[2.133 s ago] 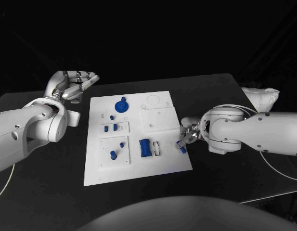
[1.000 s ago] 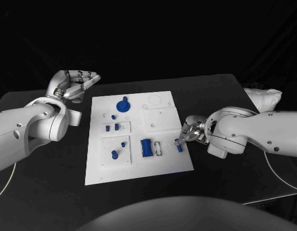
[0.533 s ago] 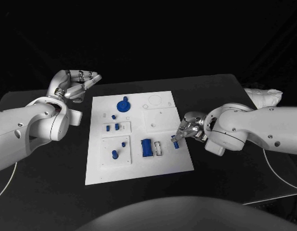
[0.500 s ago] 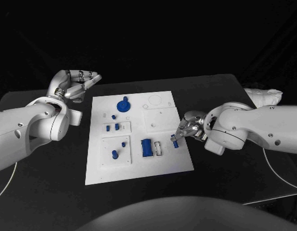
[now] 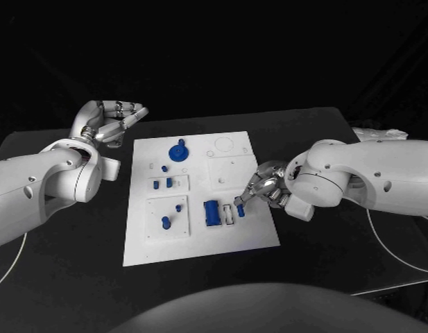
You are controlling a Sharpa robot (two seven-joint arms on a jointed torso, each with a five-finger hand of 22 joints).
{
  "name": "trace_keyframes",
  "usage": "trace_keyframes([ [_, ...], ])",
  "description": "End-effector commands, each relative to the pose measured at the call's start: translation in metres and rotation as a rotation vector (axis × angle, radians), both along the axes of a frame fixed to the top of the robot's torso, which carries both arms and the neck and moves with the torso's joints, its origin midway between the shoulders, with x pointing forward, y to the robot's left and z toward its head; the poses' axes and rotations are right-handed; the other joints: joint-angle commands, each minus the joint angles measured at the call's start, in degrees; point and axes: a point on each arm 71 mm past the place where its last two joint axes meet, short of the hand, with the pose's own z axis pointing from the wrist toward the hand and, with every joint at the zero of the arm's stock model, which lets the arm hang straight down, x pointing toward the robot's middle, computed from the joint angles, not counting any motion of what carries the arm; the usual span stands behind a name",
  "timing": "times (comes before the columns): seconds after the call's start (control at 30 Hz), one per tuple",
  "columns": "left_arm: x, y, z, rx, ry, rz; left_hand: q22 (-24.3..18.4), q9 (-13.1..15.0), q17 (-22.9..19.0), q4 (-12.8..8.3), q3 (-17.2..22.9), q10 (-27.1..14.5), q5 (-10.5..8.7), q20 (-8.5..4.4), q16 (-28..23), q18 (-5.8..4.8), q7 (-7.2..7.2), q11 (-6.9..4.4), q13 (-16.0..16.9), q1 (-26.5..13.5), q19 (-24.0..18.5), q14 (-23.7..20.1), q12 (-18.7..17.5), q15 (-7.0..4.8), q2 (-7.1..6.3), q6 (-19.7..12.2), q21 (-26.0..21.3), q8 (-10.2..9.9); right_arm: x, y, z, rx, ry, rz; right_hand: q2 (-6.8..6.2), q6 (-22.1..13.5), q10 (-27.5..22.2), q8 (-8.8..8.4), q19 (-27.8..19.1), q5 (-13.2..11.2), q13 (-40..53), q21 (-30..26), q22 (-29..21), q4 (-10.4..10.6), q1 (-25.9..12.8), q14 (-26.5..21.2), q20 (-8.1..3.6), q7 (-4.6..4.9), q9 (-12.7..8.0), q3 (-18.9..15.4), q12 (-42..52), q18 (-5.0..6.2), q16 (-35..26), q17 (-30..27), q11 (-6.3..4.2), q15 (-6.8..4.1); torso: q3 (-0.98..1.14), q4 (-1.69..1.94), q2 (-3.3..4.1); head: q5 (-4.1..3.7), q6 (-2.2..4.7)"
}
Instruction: Assemble the parts on the task board
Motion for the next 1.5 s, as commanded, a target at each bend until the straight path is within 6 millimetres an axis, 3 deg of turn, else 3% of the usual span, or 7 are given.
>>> trace_keyframes([
  [0.03,0.0,-0.002,0.001,-0.006,0.0,-0.017,12.9,0.0,4.4,0.0,-0.4,-0.1,0.29,0.0,-0.3,0.34,0.01,-0.02,0.0,-0.1,0.6,1.4,-0.1,-0.11,0.63,0.3,0.0,-0.2,-0.004,0.004,-0.005,0.054,0.082,0.008,-0.12,1.0,5.8,0.16,6.0,-0.3,15.0,0.3,15.1,-3.1,0.0,6.0,-0.02,-0.5,-0.1,3.3,-0.1,-0.38,0.2,15.1,-0.4,-0.32,0.03,-0.02,0.01,0.04,0.0],
  [0.47,-0.001,-0.001,0.001,-0.006,0.001,-0.016,12.9,0.0,4.4,0.0,-0.4,-0.1,0.29,0.0,-0.3,0.34,0.01,-0.02,0.0,-0.1,0.6,1.4,-0.1,-0.11,0.63,0.3,0.0,-0.2,-0.004,0.01,-0.022,0.01,0.11,0.003,-0.19,1.2,5.8,0.09,6.0,-0.5,15.0,0.3,15.1,-3.1,-0.2,6.0,-0.05,-0.56,-0.2,3.4,-0.1,-0.38,0.2,15.1,-0.44,-0.36,0.01,-0.05,0.07,0.17,0.0],
  [1.5,-0.001,-0.001,0.001,-0.006,0.002,-0.017,12.9,0.0,4.4,-0.1,-0.6,-0.1,0.3,-0.04,-0.3,0.34,-0.01,-0.05,0.0,0.0,0.6,1.5,-0.1,-0.14,0.82,0.3,-0.1,-0.2,0.007,0.017,-0.027,-0.021,0.076,-0.005,-0.3,1.4,5.8,-0.18,6.0,-1.0,15.0,0.3,15.1,-3.0,-0.7,6.0,-0.15,-0.63,-0.4,3.4,-0.1,-0.38,0.2,15.1,-0.51,-0.48,0.01,-0.03,0.07,0.08,0.0],
])
